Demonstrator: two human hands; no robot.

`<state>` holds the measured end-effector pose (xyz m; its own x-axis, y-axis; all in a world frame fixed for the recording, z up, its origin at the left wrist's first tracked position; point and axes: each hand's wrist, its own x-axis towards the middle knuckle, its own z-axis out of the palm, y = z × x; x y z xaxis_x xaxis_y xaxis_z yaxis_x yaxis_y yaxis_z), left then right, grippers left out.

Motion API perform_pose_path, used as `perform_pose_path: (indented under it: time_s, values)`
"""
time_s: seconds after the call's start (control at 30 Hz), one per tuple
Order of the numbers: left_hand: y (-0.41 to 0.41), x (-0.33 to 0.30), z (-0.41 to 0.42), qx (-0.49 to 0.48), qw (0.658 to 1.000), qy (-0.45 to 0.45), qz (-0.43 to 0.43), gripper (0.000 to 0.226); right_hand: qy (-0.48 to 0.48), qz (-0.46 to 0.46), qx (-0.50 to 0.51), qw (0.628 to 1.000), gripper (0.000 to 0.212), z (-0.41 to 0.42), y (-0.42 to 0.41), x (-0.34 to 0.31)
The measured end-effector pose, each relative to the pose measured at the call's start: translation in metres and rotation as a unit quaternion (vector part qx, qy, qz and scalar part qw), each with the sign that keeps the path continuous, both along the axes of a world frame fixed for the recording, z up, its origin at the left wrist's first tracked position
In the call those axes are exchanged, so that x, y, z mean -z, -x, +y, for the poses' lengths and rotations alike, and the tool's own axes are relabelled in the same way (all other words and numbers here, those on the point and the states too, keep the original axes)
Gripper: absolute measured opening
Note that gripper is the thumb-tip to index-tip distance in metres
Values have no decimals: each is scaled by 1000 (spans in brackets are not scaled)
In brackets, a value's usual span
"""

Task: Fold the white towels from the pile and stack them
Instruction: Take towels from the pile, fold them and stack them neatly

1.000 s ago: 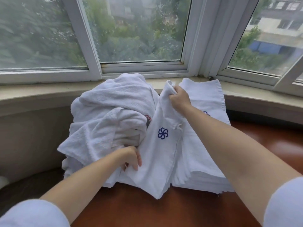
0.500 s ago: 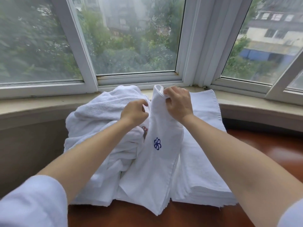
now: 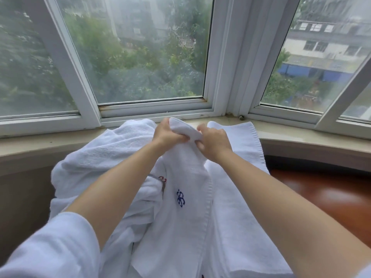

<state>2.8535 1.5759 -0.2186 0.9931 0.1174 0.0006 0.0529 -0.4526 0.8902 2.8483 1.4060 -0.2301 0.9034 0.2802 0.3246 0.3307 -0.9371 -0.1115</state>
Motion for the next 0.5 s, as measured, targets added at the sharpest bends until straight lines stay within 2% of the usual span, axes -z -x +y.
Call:
perform_pose_path:
  time_s: [0.1, 0.3, 0.5]
  values:
    - [-15, 5, -5, -54, 998, -37, -18, 40, 28, 36, 23, 999, 19, 6, -17, 4]
    - [-49, 7, 3, 20, 993, -103, 56, 25, 33, 53, 68, 996, 19, 3, -47, 27]
    - [-79, 22, 13, 66, 962, -249, 89, 23, 64, 126, 6, 990, 20, 22, -77, 50]
